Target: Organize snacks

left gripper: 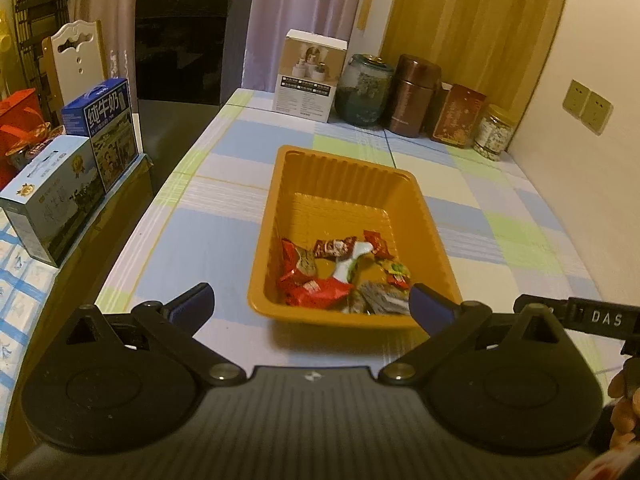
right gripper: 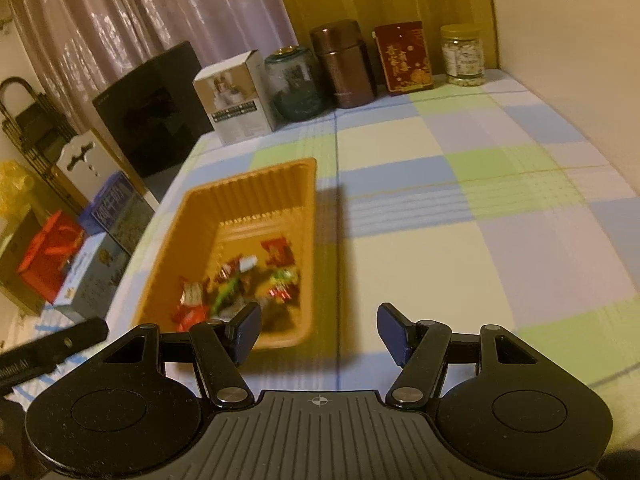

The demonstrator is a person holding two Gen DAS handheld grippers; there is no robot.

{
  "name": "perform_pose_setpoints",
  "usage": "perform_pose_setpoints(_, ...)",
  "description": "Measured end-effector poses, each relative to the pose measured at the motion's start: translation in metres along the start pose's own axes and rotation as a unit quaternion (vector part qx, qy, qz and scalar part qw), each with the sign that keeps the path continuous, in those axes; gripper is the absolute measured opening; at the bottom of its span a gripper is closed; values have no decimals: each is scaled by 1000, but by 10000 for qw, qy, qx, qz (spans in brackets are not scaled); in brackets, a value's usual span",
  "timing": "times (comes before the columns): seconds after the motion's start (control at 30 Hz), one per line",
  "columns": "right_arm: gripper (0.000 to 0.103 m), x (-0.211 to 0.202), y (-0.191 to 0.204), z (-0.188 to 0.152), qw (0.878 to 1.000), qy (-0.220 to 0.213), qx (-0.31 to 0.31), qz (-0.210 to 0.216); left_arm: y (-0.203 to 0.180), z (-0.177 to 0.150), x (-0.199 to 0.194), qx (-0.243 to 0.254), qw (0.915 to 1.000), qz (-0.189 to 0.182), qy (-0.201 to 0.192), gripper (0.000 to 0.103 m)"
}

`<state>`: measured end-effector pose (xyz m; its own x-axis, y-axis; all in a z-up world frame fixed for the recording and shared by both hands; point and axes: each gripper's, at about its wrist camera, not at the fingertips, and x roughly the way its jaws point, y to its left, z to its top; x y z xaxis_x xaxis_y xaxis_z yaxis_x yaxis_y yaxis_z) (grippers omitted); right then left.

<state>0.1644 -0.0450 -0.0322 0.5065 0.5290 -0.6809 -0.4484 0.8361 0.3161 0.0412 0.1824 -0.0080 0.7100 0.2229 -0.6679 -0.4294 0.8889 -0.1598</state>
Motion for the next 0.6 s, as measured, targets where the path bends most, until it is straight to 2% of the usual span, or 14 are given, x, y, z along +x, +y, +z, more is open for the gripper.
perform_pose_setpoints(0.37, 70, -42, 1, -34, 9993, 132, -300, -162, -28, -24, -45, 71, 9998, 130, 160, 103)
perform_pose_setpoints(0.6, 80, -69, 2, -50, 9992, 128, -258, -291, -41, -38, -71, 291, 9993, 225, 98, 103)
